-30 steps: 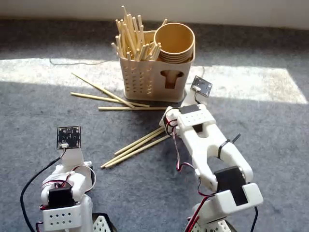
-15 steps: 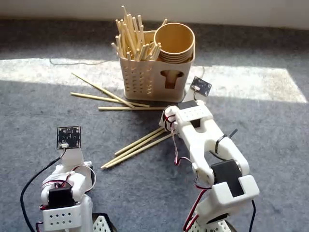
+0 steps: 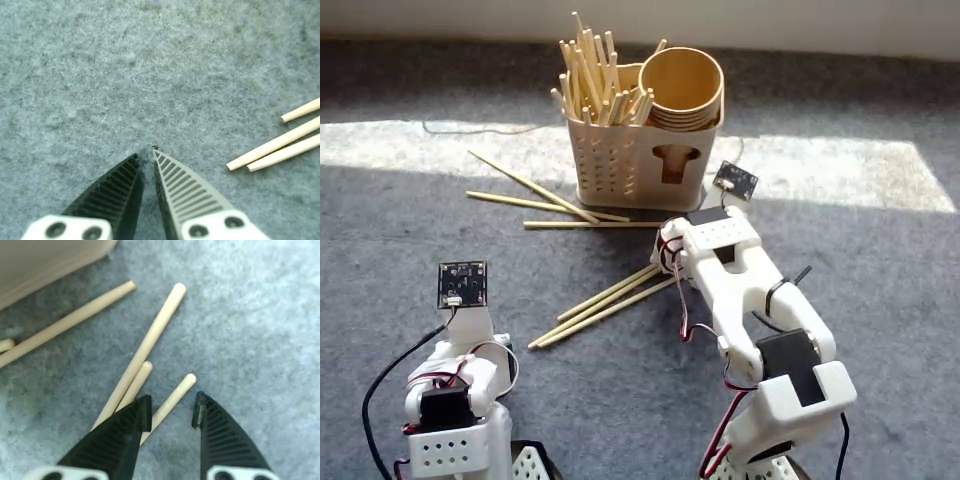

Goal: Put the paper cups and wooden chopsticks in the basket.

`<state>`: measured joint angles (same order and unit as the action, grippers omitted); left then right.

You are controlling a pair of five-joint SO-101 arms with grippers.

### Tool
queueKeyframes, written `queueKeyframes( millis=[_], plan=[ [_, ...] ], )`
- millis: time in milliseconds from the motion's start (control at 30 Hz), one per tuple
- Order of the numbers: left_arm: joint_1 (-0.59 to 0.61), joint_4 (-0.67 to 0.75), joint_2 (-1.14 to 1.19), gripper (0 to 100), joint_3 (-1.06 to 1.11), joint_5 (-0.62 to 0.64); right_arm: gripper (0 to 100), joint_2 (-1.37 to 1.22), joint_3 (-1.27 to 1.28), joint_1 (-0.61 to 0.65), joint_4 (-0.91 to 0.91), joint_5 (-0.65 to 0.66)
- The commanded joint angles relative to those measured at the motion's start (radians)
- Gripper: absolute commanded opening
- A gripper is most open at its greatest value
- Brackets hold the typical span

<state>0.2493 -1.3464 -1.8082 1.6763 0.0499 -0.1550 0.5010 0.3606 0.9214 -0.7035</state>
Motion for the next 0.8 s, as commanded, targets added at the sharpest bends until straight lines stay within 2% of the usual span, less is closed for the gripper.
queueKeyframes(
  millis=[0, 67, 400, 567, 767],
  plan=[
    [0.005, -0.003, -0.008, 1, 0.019, -0.005, 5.1, -0.01, 0.018, 0.002, 0.031, -0.005],
    [0.005, -0.003, -0.008, 1, 0.019, -0.005, 0.0, -0.008, 0.018, 0.002, 0.033, -0.005],
    [0.005, -0.003, -0.008, 1, 0.019, -0.005, 0.5, -0.002, -0.077, -0.033, 0.282, 0.002],
    [0.005, -0.003, -0.008, 1, 0.019, -0.005, 0.5, -0.002, -0.191, -0.028, 0.461, 0.101],
    [0.005, -0.003, -0.008, 1, 0.019, -0.005, 0.5, -0.001, -0.271, -0.028, 0.587, 0.181]
  ],
)
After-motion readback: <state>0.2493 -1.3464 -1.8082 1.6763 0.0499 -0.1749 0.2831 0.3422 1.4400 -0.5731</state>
